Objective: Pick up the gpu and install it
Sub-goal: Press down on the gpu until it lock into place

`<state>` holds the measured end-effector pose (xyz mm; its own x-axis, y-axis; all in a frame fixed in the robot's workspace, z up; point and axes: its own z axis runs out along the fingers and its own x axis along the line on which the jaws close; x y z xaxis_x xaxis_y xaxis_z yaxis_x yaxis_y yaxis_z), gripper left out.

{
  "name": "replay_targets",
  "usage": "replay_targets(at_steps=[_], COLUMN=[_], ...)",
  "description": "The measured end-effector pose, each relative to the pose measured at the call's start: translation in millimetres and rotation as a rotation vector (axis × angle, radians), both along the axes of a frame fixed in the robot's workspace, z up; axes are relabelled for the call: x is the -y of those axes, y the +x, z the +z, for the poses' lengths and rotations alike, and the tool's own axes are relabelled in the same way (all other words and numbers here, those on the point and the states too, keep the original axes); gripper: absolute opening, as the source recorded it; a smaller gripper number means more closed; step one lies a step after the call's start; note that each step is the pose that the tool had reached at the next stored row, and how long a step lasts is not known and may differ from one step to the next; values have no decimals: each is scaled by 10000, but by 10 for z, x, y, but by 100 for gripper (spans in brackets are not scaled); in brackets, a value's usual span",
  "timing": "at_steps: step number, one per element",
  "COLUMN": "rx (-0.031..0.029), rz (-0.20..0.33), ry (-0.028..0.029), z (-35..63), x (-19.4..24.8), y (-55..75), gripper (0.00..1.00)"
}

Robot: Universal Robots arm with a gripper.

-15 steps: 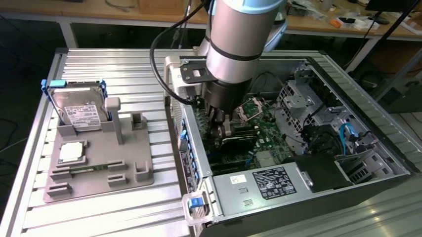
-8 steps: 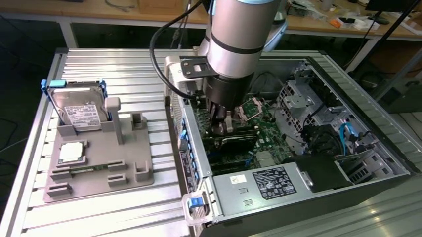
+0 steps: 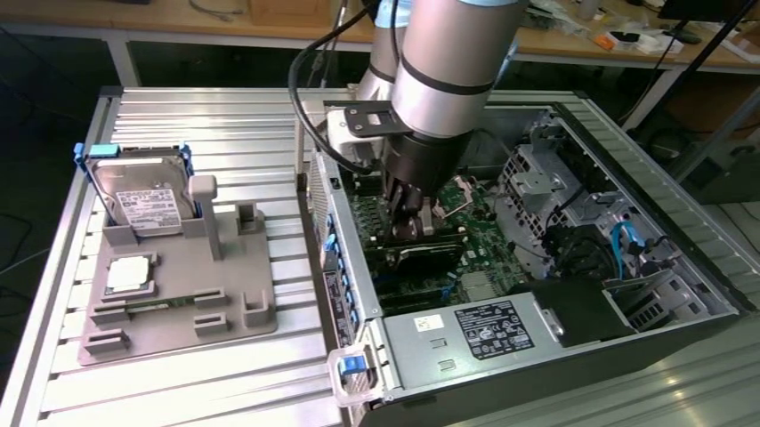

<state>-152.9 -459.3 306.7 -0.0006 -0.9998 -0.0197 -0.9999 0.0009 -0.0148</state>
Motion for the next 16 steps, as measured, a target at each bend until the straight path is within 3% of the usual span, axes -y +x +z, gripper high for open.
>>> replay_targets(at_steps=[4,5,6,10,12,14,16], rx=[-186,-248,-280,-290,-351,-517,-776], rz=[1,0,-1,-2,-2,-6,-11], ry=[364,413,414,414,416,418,421], z=[-2,-3,-2,-2,-3,-2,-3], x=[0,-1,-1,0,0,0,0], y=[89,108,114,114,121,144,173], gripper=[11,11,11,11,11,11,11])
